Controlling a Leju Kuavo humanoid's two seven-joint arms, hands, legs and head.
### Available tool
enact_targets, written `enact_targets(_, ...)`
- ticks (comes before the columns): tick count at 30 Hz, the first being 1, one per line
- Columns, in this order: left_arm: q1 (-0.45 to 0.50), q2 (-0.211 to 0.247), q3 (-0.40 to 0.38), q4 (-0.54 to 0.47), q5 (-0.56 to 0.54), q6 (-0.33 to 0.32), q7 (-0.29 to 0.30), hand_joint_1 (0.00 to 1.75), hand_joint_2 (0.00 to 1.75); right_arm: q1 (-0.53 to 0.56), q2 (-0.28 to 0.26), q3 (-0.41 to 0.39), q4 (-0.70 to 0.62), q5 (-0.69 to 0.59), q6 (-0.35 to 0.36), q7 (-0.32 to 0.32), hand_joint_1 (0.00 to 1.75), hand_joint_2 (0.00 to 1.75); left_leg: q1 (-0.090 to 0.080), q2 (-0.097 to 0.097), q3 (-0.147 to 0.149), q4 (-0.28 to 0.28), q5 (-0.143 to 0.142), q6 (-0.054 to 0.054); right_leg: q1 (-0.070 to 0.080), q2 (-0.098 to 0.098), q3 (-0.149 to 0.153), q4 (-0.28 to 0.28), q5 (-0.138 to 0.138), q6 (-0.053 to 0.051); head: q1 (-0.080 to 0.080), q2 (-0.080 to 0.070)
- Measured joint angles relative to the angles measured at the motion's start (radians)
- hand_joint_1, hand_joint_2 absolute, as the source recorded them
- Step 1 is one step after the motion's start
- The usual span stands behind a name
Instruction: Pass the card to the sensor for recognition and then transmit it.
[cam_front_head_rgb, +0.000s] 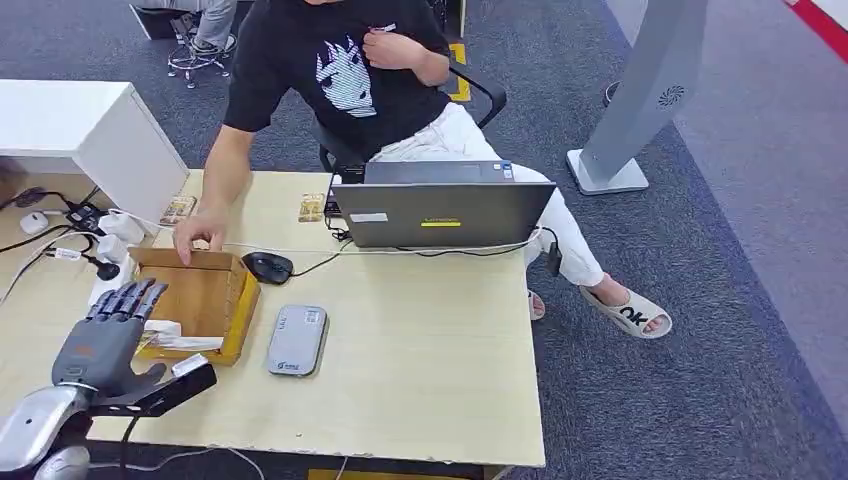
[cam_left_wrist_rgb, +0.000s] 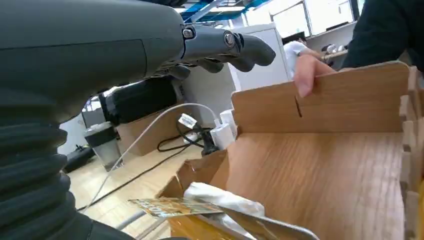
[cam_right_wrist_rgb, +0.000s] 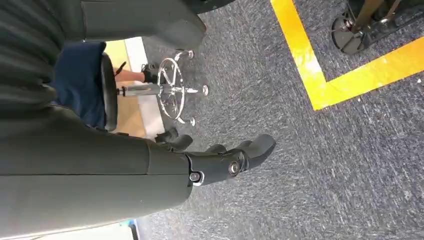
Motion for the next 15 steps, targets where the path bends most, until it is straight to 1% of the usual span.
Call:
enact_targets(5, -0.022, -0.011, -0.024, 0.035, -0.001, -0.001, -0.003, 0.00, 1.75, 0.000, 0.000, 0.000, 0.000, 0.009, 0.000, 0.000, 0.00, 1.75, 0.000, 0.000, 0.000, 0.000, 0.000, 0.000, 0.000, 0.000, 0.000, 0.000, 0.000, 0.000, 0.000, 0.000)
enact_targets(8, -0.029, -0.011, -0.039, 0.051, 0.002, -0.003, -0.019, 0.00, 1.75, 0.000, 0.000, 0.000, 0.000, 0.012, 0.002, 0.000, 0.00, 1.75, 0.000, 0.000, 0.000, 0.000, 0.000, 0.000, 0.000, 0.000, 0.000, 0.000, 0.000, 0.000, 0.000, 0.000)
enact_targets(10, -0.032, -0.011, -0.047, 0.061, 0.008, -0.003, -0.020, 0.00, 1.75, 0.000, 0.000, 0.000, 0.000, 0.015, 0.002, 0.000, 0.00, 1.75, 0.000, 0.000, 0.000, 0.000, 0.000, 0.000, 0.000, 0.000, 0.000, 0.000, 0.000, 0.000, 0.000, 0.000)
enact_targets(11, -0.033, -0.011, -0.050, 0.064, 0.013, -0.003, -0.021, 0.02, 1.75, 0.000, 0.000, 0.000, 0.000, 0.016, 0.002, 0.000, 0.00, 1.75, 0.000, 0.000, 0.000, 0.000, 0.000, 0.000, 0.000, 0.000, 0.000, 0.000, 0.000, 0.000, 0.000, 0.000)
enact_targets(12, -0.033, -0.011, -0.053, 0.067, 0.018, -0.003, -0.025, 0.10, 1.75, 0.000, 0.000, 0.000, 0.000, 0.019, 0.002, 0.000, 0.00, 1.75, 0.000, 0.000, 0.000, 0.000, 0.000, 0.000, 0.000, 0.000, 0.000, 0.000, 0.000, 0.000, 0.000, 0.000)
enact_targets(13, -0.034, -0.011, -0.057, 0.071, 0.022, -0.003, -0.030, 0.30, 1.75, 0.000, 0.000, 0.000, 0.000, 0.020, 0.002, 0.000, 0.00, 1.75, 0.000, 0.000, 0.000, 0.000, 0.000, 0.000, 0.000, 0.000, 0.000, 0.000, 0.000, 0.000, 0.000, 0.000)
enact_targets(14, -0.035, -0.011, -0.060, 0.074, 0.024, -0.003, -0.032, 0.61, 1.75, 0.000, 0.000, 0.000, 0.000, 0.021, 0.002, 0.000, 0.00, 1.75, 0.000, 0.000, 0.000, 0.000, 0.000, 0.000, 0.000, 0.000, 0.000, 0.000, 0.000, 0.000, 0.000, 0.000)
enact_targets(15, -0.035, -0.011, -0.062, 0.076, 0.027, -0.003, -0.032, 1.52, 1.75, 0.000, 0.000, 0.000, 0.000, 0.022, 0.002, 0.000, 0.00, 1.75, 0.000, 0.000, 0.000, 0.000, 0.000, 0.000, 0.000, 0.000, 0.000, 0.000, 0.000, 0.000, 0.000, 0.000)
